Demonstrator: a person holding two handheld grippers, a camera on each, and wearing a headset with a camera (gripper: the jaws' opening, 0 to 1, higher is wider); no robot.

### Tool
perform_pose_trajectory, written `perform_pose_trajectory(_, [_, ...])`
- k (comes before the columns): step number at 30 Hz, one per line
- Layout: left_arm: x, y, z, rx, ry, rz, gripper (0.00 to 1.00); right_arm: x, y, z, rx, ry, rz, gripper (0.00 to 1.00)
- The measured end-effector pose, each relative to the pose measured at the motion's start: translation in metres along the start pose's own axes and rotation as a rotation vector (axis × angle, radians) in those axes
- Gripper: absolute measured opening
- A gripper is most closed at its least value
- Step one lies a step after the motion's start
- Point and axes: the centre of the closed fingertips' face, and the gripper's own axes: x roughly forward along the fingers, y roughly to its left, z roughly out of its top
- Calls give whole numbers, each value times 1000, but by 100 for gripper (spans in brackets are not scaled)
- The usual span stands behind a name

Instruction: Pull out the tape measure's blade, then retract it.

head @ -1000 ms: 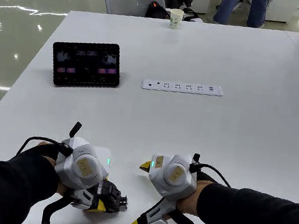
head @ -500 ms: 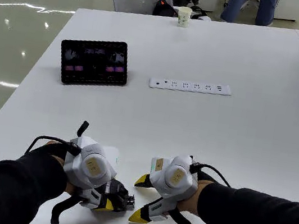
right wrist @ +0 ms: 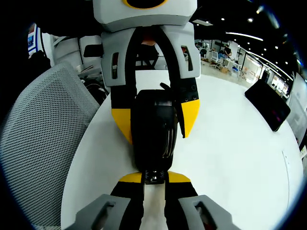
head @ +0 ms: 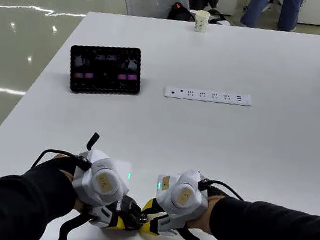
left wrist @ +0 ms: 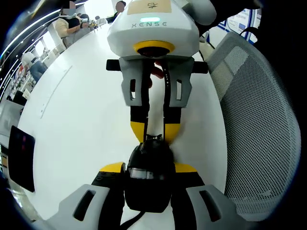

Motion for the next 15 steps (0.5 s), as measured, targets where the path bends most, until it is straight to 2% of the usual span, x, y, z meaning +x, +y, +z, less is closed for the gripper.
perform_pose_trajectory(8, [0, 0, 0, 0, -2, -5, 30, 1, -1, -2, -11, 11, -2, 12])
perform_pose_trajectory(11, [0, -1, 0, 3, -3, -8, 31, 0, 0, -2, 40, 3, 6, 11])
perform_pose_trajectory(15, [0, 0, 0, 2, -2, -9, 31, 0, 0, -2, 32, 8, -3, 11])
